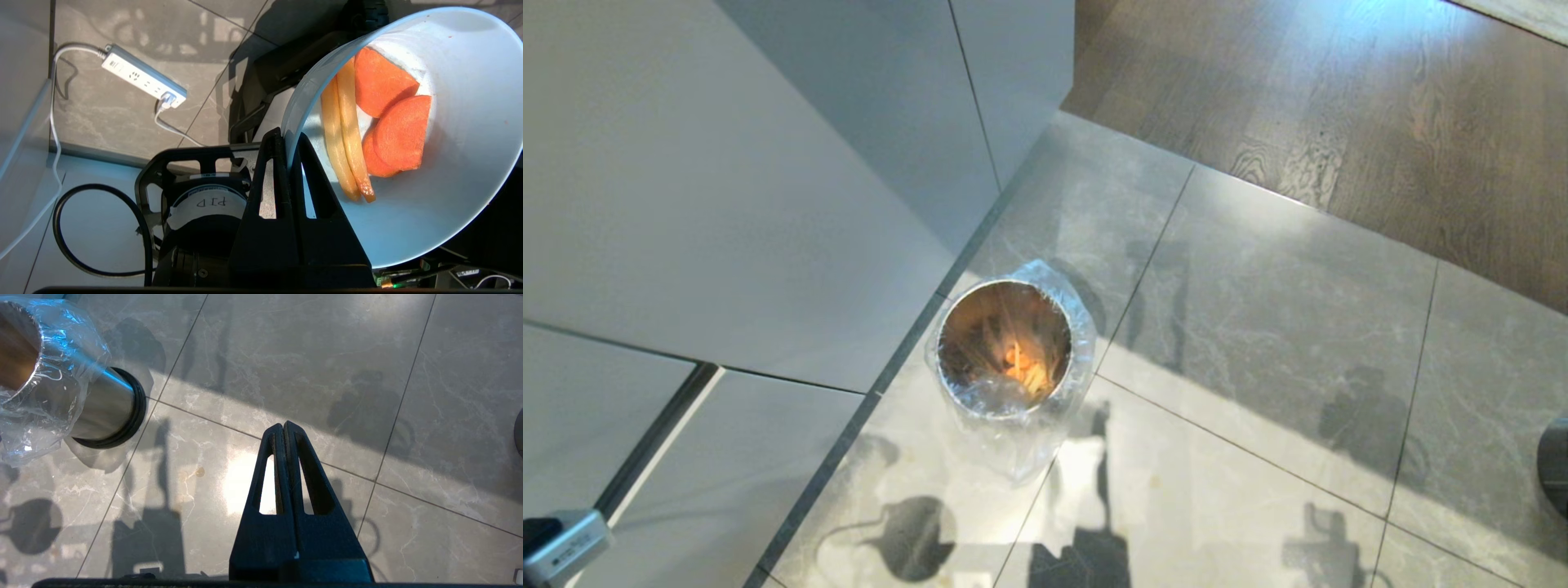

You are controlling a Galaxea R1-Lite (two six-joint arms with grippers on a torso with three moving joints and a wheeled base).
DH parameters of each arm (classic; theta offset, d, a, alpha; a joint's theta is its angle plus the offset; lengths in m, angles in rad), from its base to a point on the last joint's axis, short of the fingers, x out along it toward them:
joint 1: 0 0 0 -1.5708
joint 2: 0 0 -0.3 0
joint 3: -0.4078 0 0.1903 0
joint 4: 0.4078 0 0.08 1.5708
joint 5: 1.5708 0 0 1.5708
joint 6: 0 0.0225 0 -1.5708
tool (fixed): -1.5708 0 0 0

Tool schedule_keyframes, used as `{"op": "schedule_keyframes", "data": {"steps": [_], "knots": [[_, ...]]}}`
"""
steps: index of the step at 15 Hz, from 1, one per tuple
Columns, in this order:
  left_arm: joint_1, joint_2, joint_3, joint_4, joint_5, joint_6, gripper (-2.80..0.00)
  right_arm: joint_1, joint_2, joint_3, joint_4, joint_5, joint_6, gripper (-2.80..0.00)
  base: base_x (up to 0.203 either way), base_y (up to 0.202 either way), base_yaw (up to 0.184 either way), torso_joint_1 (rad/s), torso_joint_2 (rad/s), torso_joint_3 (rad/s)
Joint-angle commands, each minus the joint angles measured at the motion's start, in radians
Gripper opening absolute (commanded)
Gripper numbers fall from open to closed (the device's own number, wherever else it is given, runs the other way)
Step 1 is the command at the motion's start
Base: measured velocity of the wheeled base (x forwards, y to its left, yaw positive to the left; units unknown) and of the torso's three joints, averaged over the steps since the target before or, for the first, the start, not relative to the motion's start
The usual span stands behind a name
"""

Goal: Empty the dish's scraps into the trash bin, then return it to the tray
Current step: Move the bowl over the trash can

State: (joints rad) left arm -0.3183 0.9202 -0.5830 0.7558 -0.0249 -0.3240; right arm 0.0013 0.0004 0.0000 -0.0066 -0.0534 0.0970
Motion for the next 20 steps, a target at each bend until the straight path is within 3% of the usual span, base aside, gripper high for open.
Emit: {"op": "schedule_keyframes", "data": {"steps": [1, 7, 12, 20], "knots": [[-0.007, -0.001, -0.005, -0.007, -0.001, -0.003, -2.80, 0.000, 0.000, 0.000, 0.000, 0.000, 0.001, -2.80, 0.000, 0.000, 0.000, 0.000, 0.00, 0.000], [-0.159, 0.093, -0.021, -0.179, 0.054, -0.001, -2.80, 0.000, 0.000, 0.000, 0.000, 0.000, 0.000, -2.80, 0.000, 0.000, 0.000, 0.000, 0.00, 0.000], [-0.195, 0.223, -0.084, -0.258, 0.074, -0.001, -2.80, 0.000, 0.000, 0.000, 0.000, 0.000, 0.000, -2.80, 0.000, 0.000, 0.000, 0.000, 0.00, 0.000], [-0.424, 0.304, -0.091, -0.348, 0.258, -0.007, -2.80, 0.000, 0.000, 0.000, 0.000, 0.000, 0.000, -2.80, 0.000, 0.000, 0.000, 0.000, 0.00, 0.000]]}}
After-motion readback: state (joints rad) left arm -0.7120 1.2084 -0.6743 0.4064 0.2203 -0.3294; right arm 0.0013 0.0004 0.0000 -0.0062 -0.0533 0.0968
